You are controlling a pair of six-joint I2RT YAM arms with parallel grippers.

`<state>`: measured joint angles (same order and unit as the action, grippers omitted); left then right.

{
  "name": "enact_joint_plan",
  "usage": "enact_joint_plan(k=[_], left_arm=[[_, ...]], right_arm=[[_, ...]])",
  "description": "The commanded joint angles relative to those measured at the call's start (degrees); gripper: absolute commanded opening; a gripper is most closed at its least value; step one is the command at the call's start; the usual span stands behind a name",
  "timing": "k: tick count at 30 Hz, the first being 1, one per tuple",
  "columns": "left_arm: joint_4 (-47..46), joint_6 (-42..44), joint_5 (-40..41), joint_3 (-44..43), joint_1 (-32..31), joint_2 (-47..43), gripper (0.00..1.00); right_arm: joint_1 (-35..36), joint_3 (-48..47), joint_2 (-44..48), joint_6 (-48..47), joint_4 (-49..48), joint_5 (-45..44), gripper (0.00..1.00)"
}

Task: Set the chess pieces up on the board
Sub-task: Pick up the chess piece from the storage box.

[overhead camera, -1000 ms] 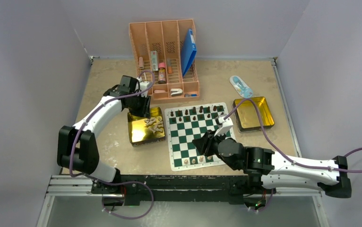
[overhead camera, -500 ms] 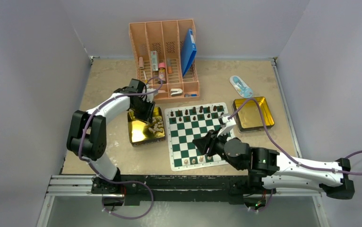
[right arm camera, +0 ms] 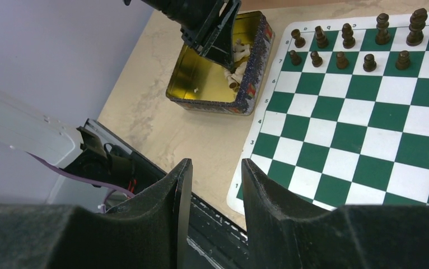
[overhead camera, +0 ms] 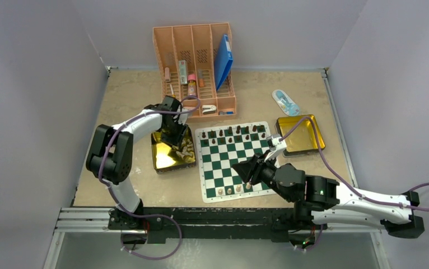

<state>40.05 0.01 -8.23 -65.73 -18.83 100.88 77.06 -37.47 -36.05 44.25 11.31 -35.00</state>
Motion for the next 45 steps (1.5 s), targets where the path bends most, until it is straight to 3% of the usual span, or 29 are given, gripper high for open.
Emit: enact_joint_plan(k=[1,13,20,25,27,37,45], left_arm=[[-0.24,1.93,3.27,-2.76,-0.81,0.4,0.39],[-0.41,1.51,0.28,-1.05,-2.96,0.69,0.34],[1.22,0.43,1.11,-0.58,-3.06,0.42,0.25],[1.35,0.42,1.46,0.64,-3.12,-2.73,0.07],[1.22,0.43,1.38,0.97,-3.13,-4.59,0.0],[1.51,-2.74,3.25,3.35,-3.06,-17.48,0.0],[-3.21,-3.08,-8.2,7.62,-3.06,-35.22,0.0]], right_arm=[[-0.15,-1.65,0.98,-0.93,0.09,-1.11,0.4],[-0.15,-1.55,1.42,-0.92,0.03,-1.08,0.4],[-0.15,-2.44,1.63,0.08,0.7,-1.19,0.4],[-0.15,-2.38,1.96,1.01,-0.74,0.36,0.4],[-0.15,-2.61,1.65,1.87,-0.83,0.3,0.4],[-0.15,-1.61,-1.17,4.61,-4.25,2.44,0.4],[-0.15,-3.54,-6.28,4.67,-11.02,7.39,0.42]])
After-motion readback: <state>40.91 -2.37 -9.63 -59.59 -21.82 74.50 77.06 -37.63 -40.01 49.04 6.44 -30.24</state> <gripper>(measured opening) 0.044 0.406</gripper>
